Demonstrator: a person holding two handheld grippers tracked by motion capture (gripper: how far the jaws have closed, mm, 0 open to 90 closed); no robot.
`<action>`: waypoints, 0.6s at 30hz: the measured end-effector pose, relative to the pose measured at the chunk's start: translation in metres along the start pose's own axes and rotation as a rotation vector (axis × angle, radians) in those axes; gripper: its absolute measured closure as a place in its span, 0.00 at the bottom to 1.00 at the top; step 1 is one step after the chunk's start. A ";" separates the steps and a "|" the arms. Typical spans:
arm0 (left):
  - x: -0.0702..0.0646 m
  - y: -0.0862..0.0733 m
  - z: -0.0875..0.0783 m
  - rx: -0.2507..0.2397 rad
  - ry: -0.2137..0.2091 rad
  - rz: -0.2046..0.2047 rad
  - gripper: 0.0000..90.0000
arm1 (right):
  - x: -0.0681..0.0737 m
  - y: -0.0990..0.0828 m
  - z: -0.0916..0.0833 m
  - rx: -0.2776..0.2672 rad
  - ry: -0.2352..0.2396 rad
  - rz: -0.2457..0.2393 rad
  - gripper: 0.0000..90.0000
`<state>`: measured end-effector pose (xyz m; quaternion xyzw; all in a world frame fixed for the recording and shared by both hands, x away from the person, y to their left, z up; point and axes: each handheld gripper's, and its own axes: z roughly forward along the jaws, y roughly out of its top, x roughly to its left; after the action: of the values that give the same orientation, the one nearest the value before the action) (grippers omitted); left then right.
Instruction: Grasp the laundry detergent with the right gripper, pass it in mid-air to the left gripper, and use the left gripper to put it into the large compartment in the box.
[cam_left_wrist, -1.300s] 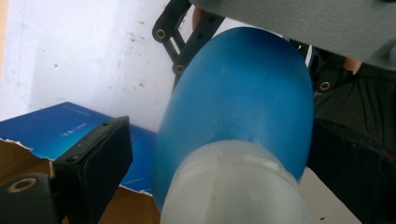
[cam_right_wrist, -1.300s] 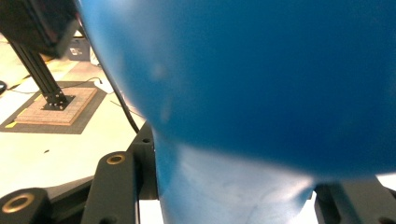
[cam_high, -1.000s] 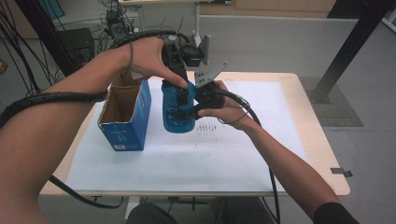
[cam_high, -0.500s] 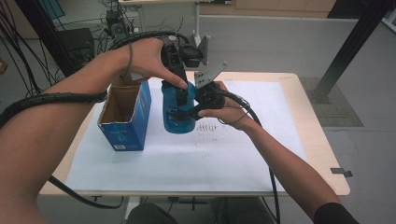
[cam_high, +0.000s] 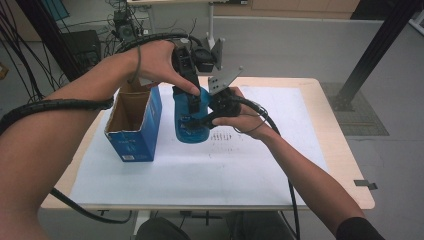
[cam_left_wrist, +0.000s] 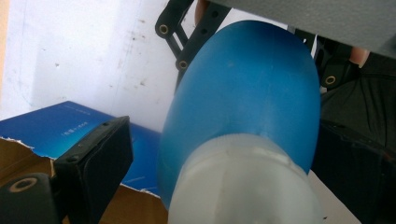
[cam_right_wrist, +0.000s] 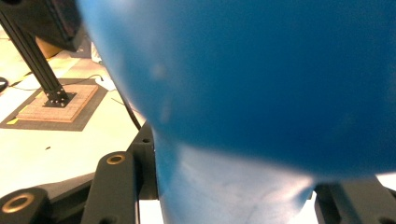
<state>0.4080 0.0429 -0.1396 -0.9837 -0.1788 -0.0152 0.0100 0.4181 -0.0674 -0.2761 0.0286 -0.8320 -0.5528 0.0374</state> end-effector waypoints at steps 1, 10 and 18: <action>0.000 0.000 0.000 0.001 0.001 -0.001 0.09 | 0.000 0.000 0.000 0.001 0.000 0.000 0.50; -0.001 0.003 0.000 0.004 0.009 0.010 0.09 | 0.000 0.000 -0.001 0.000 0.003 0.002 0.50; -0.001 0.004 0.000 0.007 0.011 0.015 0.09 | 0.000 0.000 -0.002 -0.005 0.004 0.002 0.50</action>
<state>0.4082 0.0382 -0.1393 -0.9849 -0.1716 -0.0197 0.0145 0.4182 -0.0692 -0.2752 0.0288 -0.8304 -0.5550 0.0396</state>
